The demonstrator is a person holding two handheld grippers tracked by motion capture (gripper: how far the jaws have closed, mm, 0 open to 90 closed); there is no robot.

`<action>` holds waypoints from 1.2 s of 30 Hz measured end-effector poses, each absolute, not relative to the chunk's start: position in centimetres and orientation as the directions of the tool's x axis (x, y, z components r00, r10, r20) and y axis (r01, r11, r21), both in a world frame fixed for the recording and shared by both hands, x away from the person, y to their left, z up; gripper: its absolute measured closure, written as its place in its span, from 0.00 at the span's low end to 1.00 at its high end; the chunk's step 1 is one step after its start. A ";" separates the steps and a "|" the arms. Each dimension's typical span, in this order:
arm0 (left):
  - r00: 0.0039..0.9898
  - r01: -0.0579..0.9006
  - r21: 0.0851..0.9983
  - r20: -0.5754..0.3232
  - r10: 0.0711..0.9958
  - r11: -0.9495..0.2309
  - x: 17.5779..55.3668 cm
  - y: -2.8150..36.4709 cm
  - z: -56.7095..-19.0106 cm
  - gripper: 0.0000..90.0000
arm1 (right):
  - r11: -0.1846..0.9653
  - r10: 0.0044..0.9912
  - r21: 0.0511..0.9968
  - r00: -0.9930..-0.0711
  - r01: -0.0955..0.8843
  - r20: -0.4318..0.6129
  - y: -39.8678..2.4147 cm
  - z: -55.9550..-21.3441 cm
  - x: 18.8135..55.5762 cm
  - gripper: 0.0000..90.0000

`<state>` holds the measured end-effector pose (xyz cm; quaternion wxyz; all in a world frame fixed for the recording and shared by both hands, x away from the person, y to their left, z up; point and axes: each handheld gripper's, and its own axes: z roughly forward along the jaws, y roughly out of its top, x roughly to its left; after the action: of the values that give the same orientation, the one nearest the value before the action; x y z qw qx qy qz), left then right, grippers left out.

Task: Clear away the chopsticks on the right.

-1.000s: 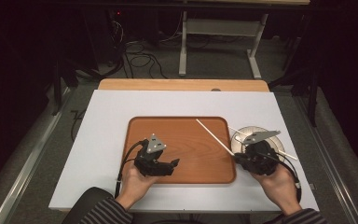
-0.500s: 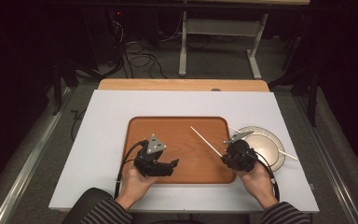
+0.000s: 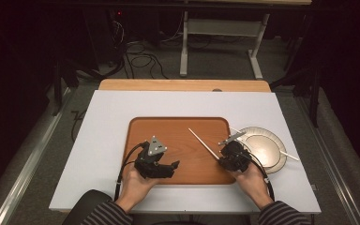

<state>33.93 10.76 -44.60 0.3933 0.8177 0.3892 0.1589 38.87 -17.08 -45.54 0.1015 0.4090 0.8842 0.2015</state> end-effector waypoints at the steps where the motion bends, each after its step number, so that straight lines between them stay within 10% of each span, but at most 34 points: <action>1: 0.647 0.511 0.767 -0.046 0.761 -0.388 33.9 10.8 -44.6 0.31 | 0.584 0.764 0.439 -0.645 0.682 -0.015 -17.1 -45.5 38.9 0.93; 36: 0.647 0.510 0.767 -0.043 0.761 -0.390 33.8 10.7 -44.6 0.31 | 0.579 0.778 0.458 -0.624 0.674 -0.066 -17.4 -45.4 38.8 0.84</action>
<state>33.82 10.74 -44.61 0.3926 0.8181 0.3884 0.1603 38.76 -17.38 -45.37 0.1310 0.4130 0.8790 0.1992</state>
